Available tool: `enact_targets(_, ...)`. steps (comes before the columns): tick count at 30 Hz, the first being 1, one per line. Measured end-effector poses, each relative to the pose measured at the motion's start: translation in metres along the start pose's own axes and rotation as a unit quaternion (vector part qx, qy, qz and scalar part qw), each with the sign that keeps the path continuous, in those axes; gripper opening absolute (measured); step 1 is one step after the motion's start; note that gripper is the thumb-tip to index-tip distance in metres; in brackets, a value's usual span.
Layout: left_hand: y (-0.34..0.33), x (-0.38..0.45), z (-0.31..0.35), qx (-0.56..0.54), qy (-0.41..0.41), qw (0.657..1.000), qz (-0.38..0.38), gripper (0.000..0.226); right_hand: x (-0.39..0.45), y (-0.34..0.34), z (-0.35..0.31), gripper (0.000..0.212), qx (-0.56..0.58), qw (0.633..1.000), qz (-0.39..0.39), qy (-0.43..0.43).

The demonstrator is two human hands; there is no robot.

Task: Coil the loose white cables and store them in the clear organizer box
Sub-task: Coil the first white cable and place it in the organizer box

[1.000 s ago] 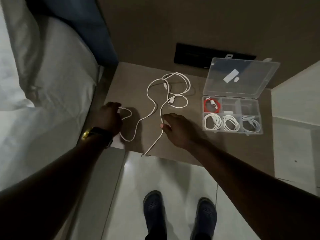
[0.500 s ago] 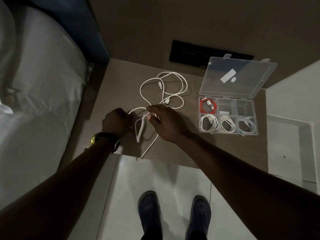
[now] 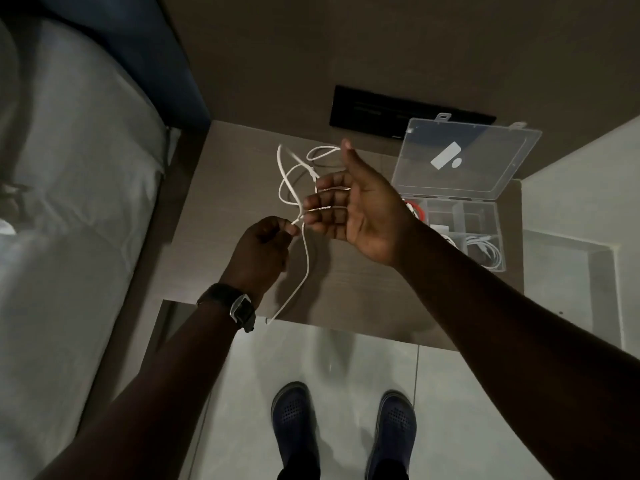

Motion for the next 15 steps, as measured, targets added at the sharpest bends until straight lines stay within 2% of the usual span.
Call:
enact_targets(2,-0.003,-0.001,-0.003,0.020,0.018,1.000,-0.003,0.025,-0.006,0.006,-0.009,0.036,0.001,0.999,0.036,0.033)
enact_targets(4,-0.004,-0.004,-0.004,0.066,0.011,0.997,0.025,0.034,-0.013,0.017,-0.021,0.016,-0.074,0.982,0.112,0.136)
enact_targets(5,-0.004,-0.006,-0.003,0.107,0.001,0.993,0.054,0.038,-0.019,0.021,-0.029,0.013,-0.106,0.964,0.134,0.204)
enact_targets(6,-0.004,-0.009,-0.003,0.141,-0.004,0.987,0.081,0.040,-0.025,0.019,-0.036,0.012,-0.120,0.949,0.121,0.267)
enact_targets(8,-0.007,-0.016,-0.001,0.137,0.006,0.987,0.083,0.040,-0.038,0.001,-0.044,0.011,-0.152,0.924,0.005,0.352)
enact_targets(10,-0.014,-0.024,0.002,0.032,0.026,0.999,0.007,0.032,-0.044,-0.015,-0.032,0.013,-0.312,0.884,-0.103,0.332)
enact_targets(12,-0.022,-0.034,0.007,-0.100,0.044,0.990,-0.086,0.024,-0.041,-0.014,-0.012,0.029,-0.471,0.830,-0.140,0.263)
enact_targets(13,-0.025,-0.037,0.009,-0.169,0.058,0.976,-0.124,0.027,-0.039,-0.010,-0.004,0.032,-0.482,0.836,-0.140,0.222)
enact_targets(15,-0.027,-0.042,0.014,-0.308,0.104,0.925,-0.195,0.032,-0.038,-0.003,0.007,0.027,-0.402,0.887,-0.143,0.177)
Point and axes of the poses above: each hand's wrist, its own x-axis towards the middle knuckle, its own y-axis out of the back of the hand, z = x × y, the point moved 4 cm from there along x, towards the middle knuckle, and after that the axes turned 15 degrees about y, right-handed, at the moved point
